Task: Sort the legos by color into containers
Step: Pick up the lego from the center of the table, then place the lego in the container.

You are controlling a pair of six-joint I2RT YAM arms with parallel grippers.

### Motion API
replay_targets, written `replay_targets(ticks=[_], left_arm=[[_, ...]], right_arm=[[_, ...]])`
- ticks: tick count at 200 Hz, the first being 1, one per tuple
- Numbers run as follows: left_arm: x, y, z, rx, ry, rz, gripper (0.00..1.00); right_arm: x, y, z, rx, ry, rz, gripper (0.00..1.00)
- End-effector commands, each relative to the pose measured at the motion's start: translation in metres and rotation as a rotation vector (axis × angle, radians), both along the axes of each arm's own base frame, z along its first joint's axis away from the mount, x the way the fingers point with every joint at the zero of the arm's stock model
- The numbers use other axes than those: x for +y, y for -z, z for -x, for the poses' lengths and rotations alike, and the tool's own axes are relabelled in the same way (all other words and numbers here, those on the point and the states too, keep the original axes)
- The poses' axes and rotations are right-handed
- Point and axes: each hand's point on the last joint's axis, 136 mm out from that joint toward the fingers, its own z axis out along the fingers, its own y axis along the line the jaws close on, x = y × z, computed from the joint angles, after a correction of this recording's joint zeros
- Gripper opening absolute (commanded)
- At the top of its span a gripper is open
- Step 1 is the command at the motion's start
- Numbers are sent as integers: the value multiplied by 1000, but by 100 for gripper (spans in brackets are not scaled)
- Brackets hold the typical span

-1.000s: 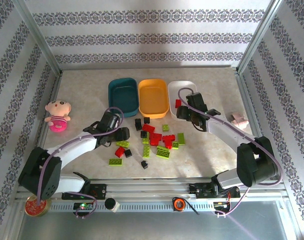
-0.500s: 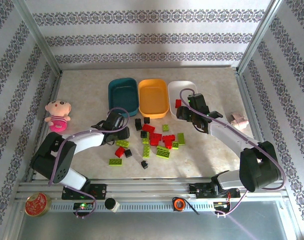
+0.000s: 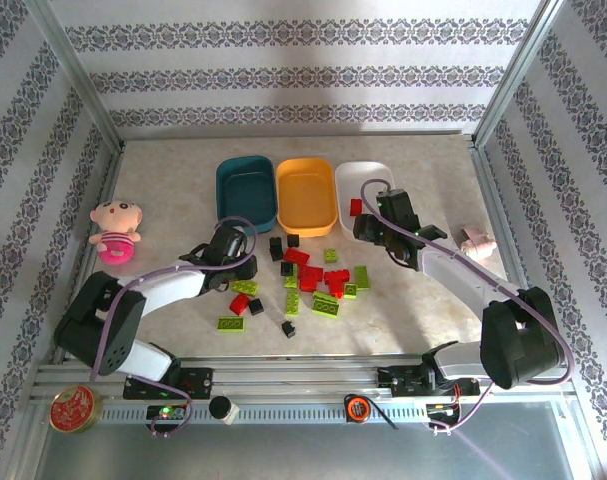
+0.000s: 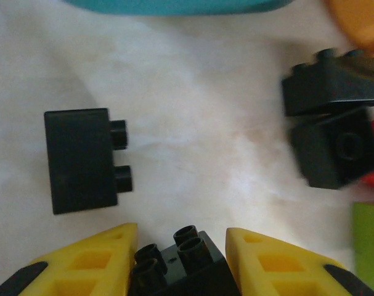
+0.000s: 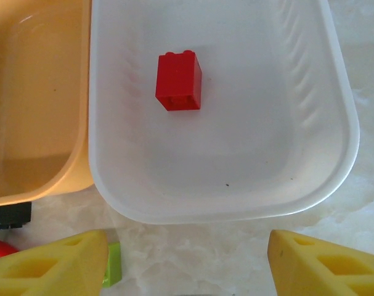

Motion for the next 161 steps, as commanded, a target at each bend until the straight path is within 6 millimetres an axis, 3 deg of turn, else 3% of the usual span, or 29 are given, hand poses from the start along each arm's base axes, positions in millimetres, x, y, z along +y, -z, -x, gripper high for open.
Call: replay_targets(ticks=[1, 17, 43, 80, 112, 161], left_arm=[[-13, -43, -6, -84, 9, 73, 33], [-14, -76, -23, -149, 2, 73, 33], [-5, -99, -66, -183, -52, 92, 30], [7, -101, -126, -219, -133, 113, 30], [23, -87, -161, -199, -194, 118, 31], [19, -76, -189, -177, -191, 118, 54]], right_arm=[[-1, -5, 3, -21, 16, -9, 70], [-2, -6, 4, -23, 18, -11, 69], [-1, -4, 9, -19, 17, -24, 69], [-5, 3, 27, 6, 14, -26, 70], [-5, 7, 49, 24, -16, -44, 70], [-6, 13, 75, 55, -44, -65, 71]])
